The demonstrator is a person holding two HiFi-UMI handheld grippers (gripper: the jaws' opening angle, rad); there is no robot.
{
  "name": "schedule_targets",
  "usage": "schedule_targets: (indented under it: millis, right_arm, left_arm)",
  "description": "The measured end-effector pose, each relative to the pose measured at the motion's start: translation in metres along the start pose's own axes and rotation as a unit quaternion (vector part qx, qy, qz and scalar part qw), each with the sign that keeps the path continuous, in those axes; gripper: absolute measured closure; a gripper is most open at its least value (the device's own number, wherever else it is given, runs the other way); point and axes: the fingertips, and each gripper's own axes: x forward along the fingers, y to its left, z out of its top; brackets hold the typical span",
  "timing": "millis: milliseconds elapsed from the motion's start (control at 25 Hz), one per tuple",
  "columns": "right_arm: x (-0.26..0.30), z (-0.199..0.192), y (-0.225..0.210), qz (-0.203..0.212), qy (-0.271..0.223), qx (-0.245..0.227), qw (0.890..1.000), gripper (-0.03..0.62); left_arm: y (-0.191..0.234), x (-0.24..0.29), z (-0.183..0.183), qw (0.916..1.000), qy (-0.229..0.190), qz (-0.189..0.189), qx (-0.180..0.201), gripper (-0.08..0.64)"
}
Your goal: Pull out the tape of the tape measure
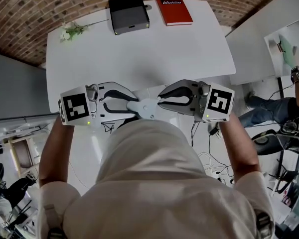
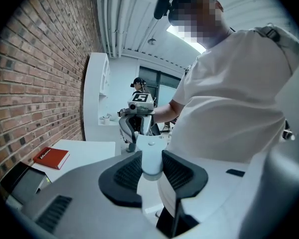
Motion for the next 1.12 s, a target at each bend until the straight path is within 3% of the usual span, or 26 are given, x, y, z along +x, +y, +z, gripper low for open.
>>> schedule_targets:
  millis: [80, 400, 800, 1120]
  right_arm:
    - [0.0, 0.0, -0.003, -0.016, 0.003, -0.004, 1.0, 0.555]
    - [0.007, -0.011, -0.02, -0.104, 0.028, 0.002, 0.994, 0.557]
    - [-0.024, -0.041, -0.064, -0.243, 0.065, 0.024, 0.968, 0.558]
    - [-0.034, -0.041, -0.073, -0.264, 0.049, 0.043, 0.962, 0.558]
  left_arm:
    - [0.001, -0.001, -0.004, 1.0, 0.0, 0.005, 0.0, 0.437]
    - [0.01, -0.005, -0.017, 0.9994, 0.005, 0.035, -0.008, 0.437]
    - [0.025, -0.01, -0.044, 0.9959, 0.028, 0.079, -0.033, 0.437]
    - [0.035, -0.013, -0.05, 0.9929, 0.019, 0.104, -0.054, 0.437]
